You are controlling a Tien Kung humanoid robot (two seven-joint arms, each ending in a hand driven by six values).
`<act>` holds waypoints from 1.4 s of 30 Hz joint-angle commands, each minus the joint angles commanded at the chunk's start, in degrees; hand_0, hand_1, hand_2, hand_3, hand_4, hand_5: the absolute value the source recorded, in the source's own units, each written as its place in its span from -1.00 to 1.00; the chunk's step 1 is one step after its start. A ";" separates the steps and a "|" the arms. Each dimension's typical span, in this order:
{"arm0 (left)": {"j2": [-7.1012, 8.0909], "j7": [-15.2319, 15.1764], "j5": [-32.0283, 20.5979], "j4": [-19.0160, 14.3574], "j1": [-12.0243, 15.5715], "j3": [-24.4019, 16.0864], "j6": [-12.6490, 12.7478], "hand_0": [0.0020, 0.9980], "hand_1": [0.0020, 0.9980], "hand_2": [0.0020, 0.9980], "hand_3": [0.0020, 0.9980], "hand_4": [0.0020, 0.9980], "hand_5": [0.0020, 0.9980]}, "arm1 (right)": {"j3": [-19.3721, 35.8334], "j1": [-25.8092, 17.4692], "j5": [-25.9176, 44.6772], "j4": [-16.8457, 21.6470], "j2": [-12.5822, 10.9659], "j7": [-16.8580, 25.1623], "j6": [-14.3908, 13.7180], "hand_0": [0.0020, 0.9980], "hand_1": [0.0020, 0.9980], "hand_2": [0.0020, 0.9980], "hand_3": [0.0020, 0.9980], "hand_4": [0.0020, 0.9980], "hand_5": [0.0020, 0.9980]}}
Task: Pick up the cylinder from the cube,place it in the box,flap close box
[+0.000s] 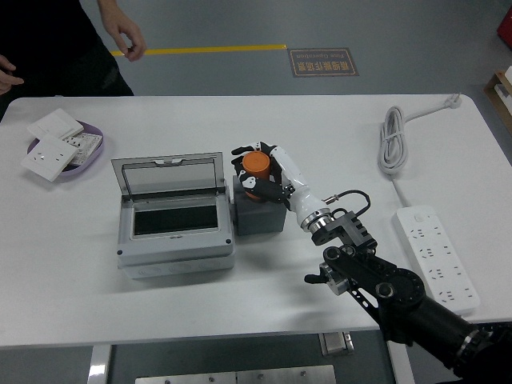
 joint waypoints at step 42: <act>0.41 0.76 1.59 0.00 0.41 -1.84 0.26 0.85 0.71 0.71 0.91 -1.00 -1.00 | -20.86 12.02 -27.70 12.12 0.07 -22.87 -1.04 -0.98 -0.53 -0.09 -0.14 -0.72 -1.00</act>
